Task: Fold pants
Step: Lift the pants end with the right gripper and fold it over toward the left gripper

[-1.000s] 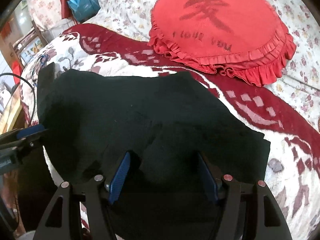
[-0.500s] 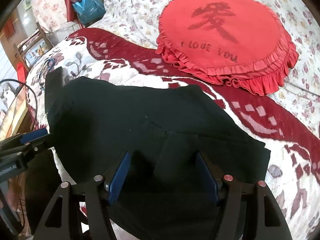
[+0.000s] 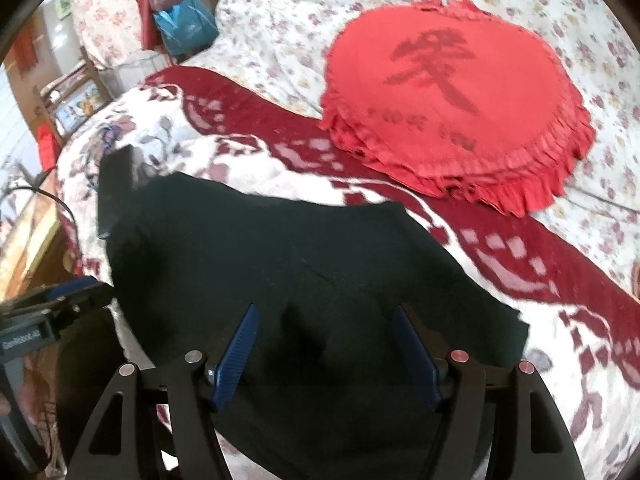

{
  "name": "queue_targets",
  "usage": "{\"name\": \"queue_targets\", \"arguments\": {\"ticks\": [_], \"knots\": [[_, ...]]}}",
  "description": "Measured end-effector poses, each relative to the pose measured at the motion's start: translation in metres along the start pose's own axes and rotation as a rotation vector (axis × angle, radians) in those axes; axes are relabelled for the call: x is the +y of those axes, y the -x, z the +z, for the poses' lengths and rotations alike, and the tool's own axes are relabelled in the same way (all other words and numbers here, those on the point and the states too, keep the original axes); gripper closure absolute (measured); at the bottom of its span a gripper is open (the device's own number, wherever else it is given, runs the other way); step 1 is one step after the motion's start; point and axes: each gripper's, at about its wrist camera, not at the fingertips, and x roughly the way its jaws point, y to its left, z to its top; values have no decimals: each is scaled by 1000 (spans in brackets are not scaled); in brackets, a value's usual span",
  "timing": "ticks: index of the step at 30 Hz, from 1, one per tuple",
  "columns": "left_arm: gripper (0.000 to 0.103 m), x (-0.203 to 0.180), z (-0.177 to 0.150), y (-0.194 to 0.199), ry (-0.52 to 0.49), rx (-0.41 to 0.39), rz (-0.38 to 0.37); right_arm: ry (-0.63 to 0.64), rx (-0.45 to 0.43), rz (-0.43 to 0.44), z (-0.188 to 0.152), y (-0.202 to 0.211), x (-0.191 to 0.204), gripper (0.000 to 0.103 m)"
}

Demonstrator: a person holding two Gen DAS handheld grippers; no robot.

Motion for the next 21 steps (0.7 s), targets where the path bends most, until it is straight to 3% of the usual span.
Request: {"name": "queue_targets", "arguments": {"ticks": [1, 3, 8, 11, 21], "knots": [[36, 5, 0, 1, 21, -2, -9, 10, -2, 24, 3, -2, 4, 35], [34, 15, -2, 3, 66, -8, -27, 47, 0, 50, 8, -9, 14, 34], [33, 31, -2, 0, 141, 8, -46, 114, 12, 142, 29, -29, 42, 34], [34, 34, -3, -4, 156, 17, -43, 140, 21, 156, 40, -39, 56, 34], [34, 40, -3, -25, 203, 50, -67, 101, 19, 262, 72, -63, 73, 30]]}}
